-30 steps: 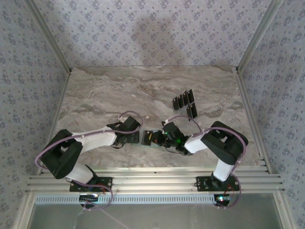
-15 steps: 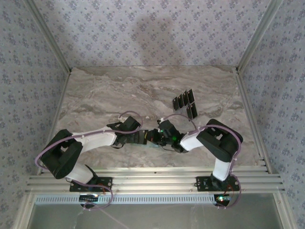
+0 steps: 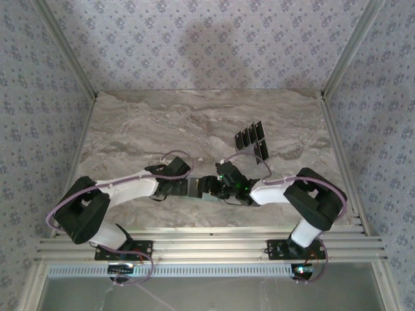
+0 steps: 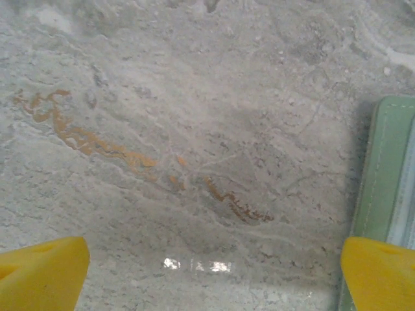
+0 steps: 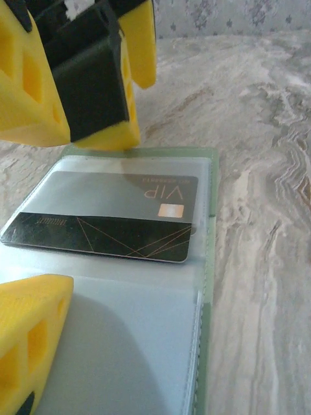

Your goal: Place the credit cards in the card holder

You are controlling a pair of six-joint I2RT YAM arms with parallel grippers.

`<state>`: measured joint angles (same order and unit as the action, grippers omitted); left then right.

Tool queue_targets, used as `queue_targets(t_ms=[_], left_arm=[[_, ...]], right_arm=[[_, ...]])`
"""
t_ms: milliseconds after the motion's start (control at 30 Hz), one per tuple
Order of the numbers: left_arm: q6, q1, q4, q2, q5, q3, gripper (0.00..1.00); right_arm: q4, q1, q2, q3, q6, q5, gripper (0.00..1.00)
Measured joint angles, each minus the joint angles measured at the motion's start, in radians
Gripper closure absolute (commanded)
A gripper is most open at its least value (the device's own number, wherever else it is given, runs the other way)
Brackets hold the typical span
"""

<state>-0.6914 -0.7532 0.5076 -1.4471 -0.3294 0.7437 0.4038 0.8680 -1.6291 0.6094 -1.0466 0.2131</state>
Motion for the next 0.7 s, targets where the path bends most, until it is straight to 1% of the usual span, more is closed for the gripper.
queue_targets(t_ms=[233, 367, 533, 633, 667, 700], left_arm=[[0.002, 0.023, 0.021, 0.021, -0.001, 0.000, 0.00], [0.002, 0.023, 0.018, 0.021, 0.000, -0.003, 0.00], [0.002, 0.023, 0.012, 0.020, 0.001, -0.021, 0.00], [0.002, 0.023, 0.006, 0.019, 0.004, -0.028, 0.00], [0.002, 0.023, 0.003, 0.019, 0.005, -0.029, 0.00], [0.002, 0.023, 0.000, 0.019, 0.007, -0.031, 0.00]], right_arm=[[-0.097, -0.023, 0.000, 0.035, 0.051, 0.011, 0.50], [-0.211, -0.046, 0.002, 0.084, 0.111, 0.013, 0.49], [-0.393, -0.050, 0.002, 0.171, 0.195, 0.008, 0.50], [-0.472, -0.049, 0.002, 0.217, 0.231, -0.006, 0.54], [-0.496, -0.048, 0.002, 0.232, 0.241, -0.013, 0.58], [-0.515, -0.048, 0.002, 0.243, 0.254, -0.019, 0.65]])
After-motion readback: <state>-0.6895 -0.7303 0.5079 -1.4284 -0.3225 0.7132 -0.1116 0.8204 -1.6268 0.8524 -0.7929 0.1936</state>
